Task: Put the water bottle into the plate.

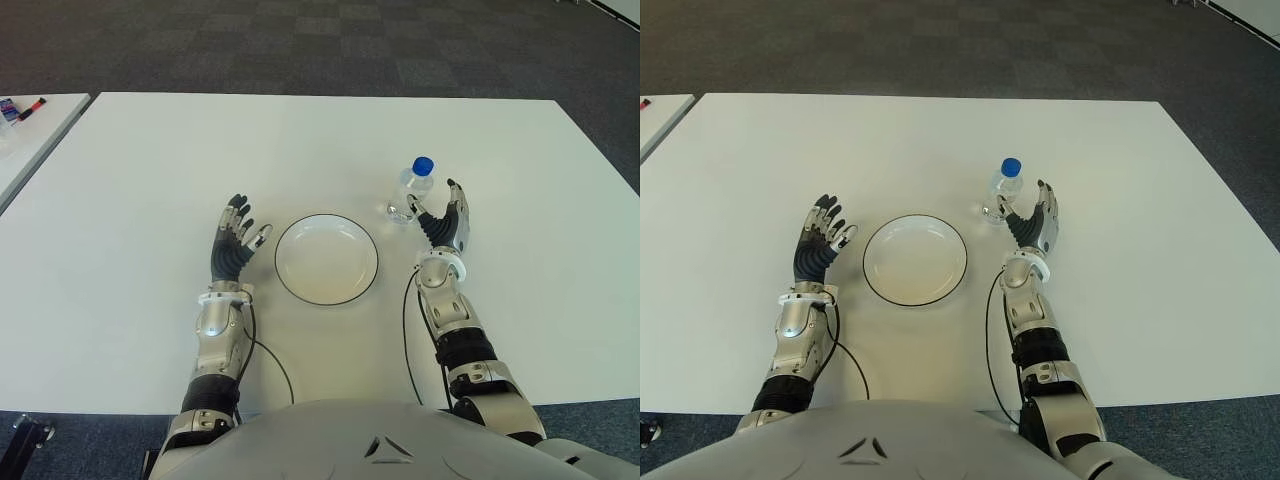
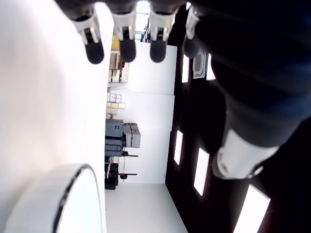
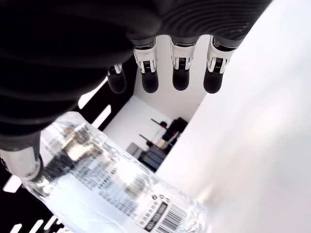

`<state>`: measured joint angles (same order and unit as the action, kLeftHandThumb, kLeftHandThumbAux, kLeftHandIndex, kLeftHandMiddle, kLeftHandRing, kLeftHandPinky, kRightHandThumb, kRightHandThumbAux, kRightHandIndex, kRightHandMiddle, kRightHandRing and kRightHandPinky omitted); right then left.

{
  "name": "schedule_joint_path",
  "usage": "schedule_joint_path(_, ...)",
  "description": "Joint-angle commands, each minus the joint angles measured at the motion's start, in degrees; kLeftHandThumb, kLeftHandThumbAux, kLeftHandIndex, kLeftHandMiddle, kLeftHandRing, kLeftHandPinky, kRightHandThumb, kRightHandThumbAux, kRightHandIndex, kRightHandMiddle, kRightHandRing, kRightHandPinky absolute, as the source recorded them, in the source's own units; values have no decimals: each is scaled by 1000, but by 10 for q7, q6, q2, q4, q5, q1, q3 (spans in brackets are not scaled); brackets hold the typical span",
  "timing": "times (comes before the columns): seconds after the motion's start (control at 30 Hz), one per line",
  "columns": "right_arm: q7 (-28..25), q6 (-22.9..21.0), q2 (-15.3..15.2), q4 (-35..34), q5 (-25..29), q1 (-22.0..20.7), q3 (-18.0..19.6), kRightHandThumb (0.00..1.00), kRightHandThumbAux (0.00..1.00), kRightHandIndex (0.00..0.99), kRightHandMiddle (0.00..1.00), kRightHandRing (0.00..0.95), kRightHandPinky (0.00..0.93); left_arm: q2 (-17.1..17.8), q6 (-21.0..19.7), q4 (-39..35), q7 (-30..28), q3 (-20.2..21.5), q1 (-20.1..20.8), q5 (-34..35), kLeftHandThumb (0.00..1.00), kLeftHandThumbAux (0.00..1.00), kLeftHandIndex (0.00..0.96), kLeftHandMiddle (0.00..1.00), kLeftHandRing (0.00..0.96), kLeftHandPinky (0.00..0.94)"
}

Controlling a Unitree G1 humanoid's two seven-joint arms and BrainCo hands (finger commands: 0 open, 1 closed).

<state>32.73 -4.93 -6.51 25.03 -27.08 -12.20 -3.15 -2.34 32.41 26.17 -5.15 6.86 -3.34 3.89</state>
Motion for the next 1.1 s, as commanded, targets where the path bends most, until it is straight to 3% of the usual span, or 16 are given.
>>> schedule_joint_path(0.03, -15, -22, -12, 5, -6, -15, -4, 383, 442, 0, 4, 6, 40, 1, 1, 2, 2, -7, -2, -4, 208, 740, 65, 91, 88, 125)
schedule_joint_path(0.63, -20, -28, -28, 17, -3, -29, -11, 362, 447, 0, 0, 0, 44, -8, 33, 9, 10, -13, -4, -3, 260, 770, 70, 97, 87, 119)
schedule_joint_path(1.1, -25, -1, -27, 28, 9, -23, -10, 373, 448, 0, 0, 0, 41, -5, 39, 18, 3, -16, -1, -2, 279, 774, 67, 92, 84, 128)
